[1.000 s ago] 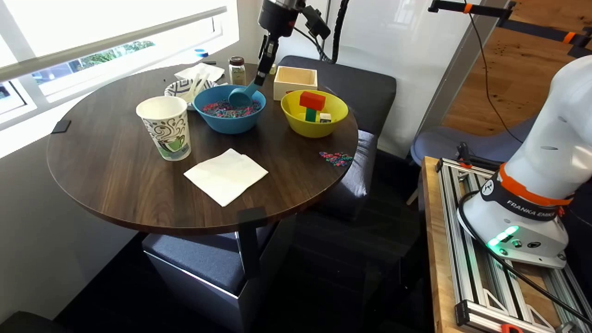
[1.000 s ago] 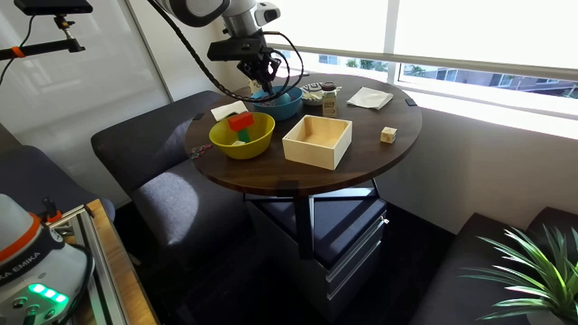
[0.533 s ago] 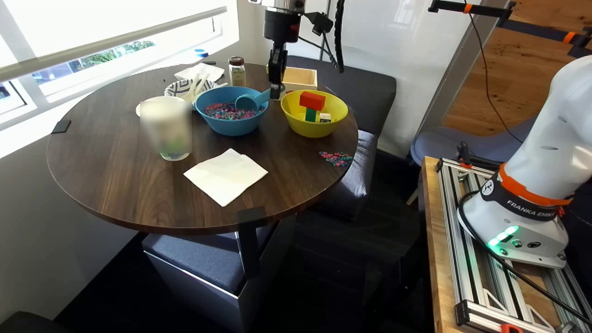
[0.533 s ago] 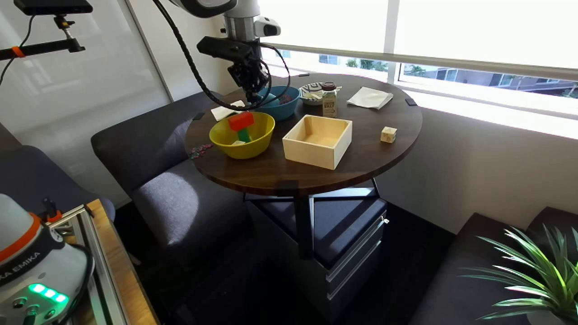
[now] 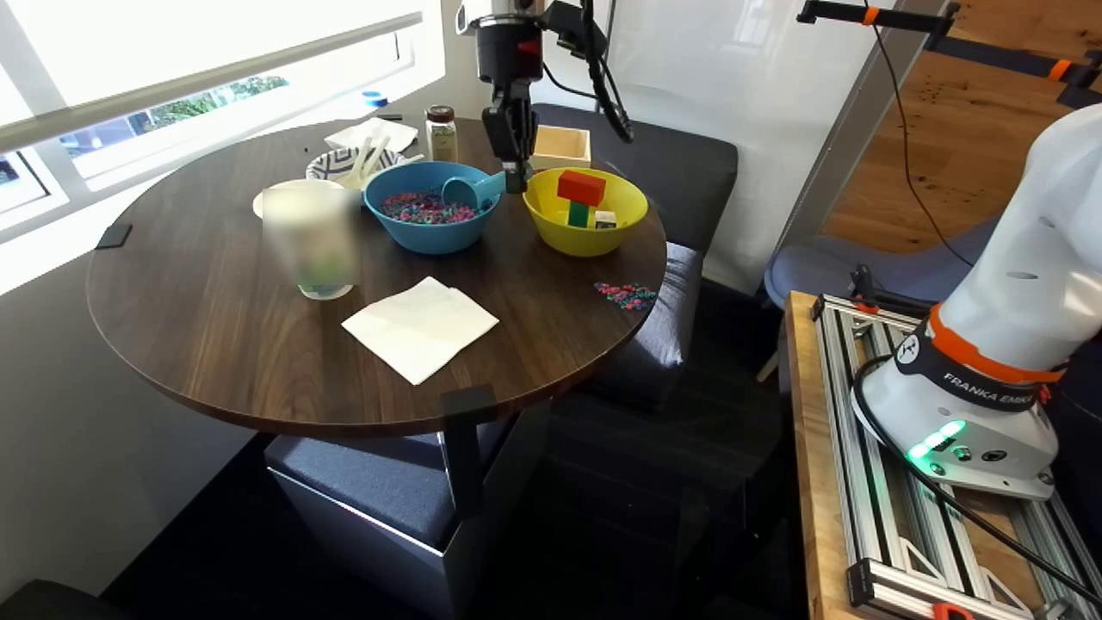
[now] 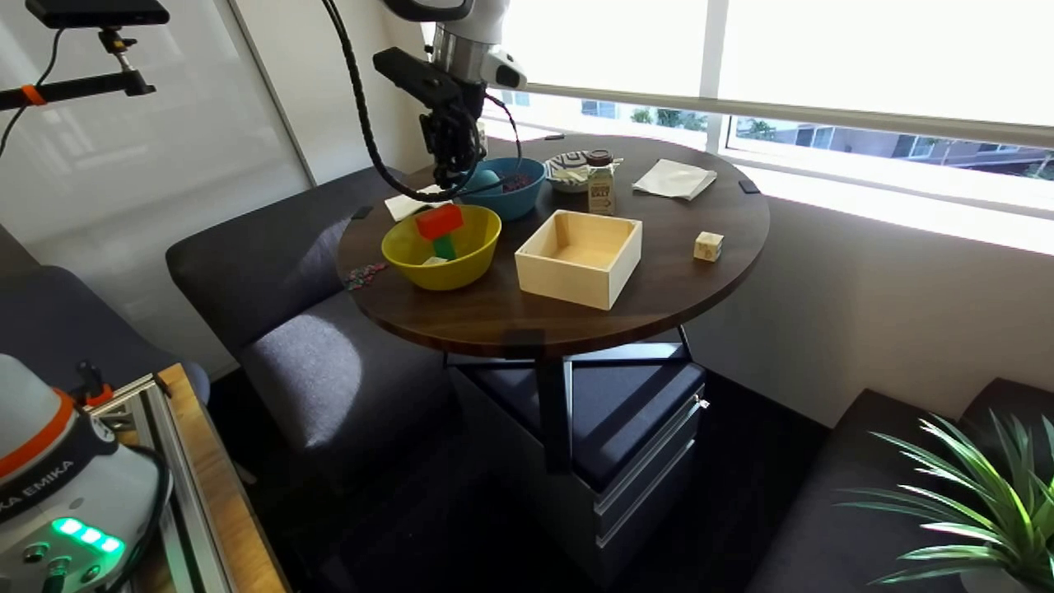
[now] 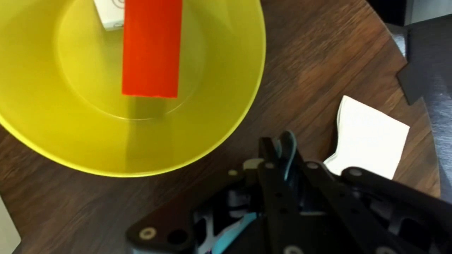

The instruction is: Scoop some contents from the blue bowl into the box

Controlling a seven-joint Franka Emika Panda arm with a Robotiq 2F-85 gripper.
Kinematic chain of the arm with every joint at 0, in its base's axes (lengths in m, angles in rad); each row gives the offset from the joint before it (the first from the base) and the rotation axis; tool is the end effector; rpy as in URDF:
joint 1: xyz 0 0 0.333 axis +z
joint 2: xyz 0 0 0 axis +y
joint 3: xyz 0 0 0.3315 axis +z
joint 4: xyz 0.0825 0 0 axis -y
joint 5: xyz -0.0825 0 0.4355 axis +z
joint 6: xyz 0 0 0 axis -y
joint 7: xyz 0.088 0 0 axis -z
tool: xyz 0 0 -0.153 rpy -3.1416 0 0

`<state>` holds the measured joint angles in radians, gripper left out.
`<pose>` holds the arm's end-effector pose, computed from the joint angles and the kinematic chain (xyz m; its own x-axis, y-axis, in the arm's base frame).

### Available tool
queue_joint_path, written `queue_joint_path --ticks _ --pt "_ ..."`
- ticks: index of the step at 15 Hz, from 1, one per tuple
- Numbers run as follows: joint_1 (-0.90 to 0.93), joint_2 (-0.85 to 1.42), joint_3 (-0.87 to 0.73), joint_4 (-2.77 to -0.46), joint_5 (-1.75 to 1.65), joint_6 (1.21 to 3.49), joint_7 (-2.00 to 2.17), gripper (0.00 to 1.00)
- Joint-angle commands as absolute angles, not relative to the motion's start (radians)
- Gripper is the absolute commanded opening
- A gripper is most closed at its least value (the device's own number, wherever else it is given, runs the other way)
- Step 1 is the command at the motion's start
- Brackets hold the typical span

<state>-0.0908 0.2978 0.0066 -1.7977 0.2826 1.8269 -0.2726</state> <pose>0.6418 -0.0191 0.3125 0.9740 0.1091 -0.1986 0.0436 -0.9504 -0.3080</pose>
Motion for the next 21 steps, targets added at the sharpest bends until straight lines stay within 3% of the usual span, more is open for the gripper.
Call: queue_joint_path --ticks 1,21 --pt "-0.101 0.383 0.010 -1.680 0.341 1.699 -0.206 0.02" --pt "-0.174 0.640 0.015 -1.352 0.605 1.258 0.005 0.02"
